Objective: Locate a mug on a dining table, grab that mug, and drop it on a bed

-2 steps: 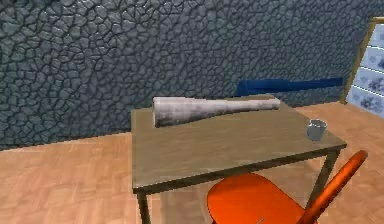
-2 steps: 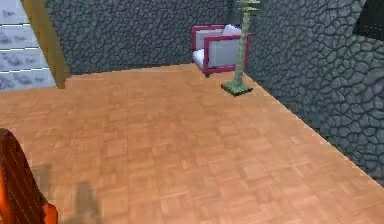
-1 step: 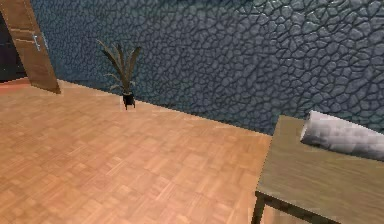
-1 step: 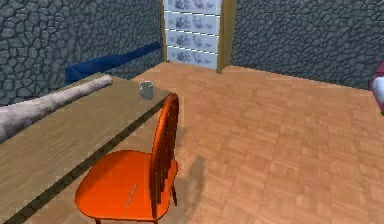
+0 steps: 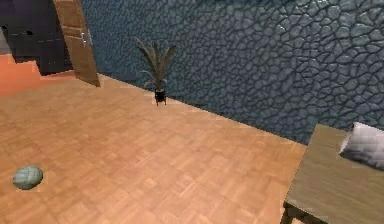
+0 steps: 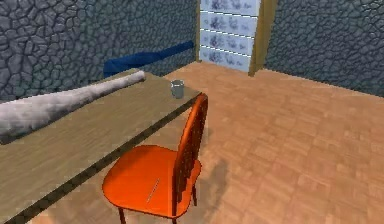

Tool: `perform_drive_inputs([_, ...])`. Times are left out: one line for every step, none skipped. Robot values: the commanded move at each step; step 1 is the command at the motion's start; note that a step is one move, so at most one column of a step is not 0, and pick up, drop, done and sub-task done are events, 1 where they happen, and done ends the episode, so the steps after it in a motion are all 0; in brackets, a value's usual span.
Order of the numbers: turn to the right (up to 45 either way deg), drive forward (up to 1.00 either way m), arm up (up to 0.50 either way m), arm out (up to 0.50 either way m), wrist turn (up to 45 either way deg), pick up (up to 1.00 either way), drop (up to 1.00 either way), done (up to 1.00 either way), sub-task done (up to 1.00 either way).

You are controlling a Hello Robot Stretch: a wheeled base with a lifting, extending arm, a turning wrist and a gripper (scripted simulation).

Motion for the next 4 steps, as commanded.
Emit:
perform_drive_inputs([45.0,0.0,0.0,0.0,0.0,0.0,0.0,0.0,0.0])
perform_drive_inputs([45.0,0.0,0.0,0.0,0.0,0.0,0.0,0.0,0.0])
perform_drive_inputs([24.0,0.0,0.0,0.0,0.0,0.0,0.0,0.0,0.0])
perform_drive_inputs([3.0,0.0,0.0,0.0,0.0,0.0,0.0,0.0,0.0])
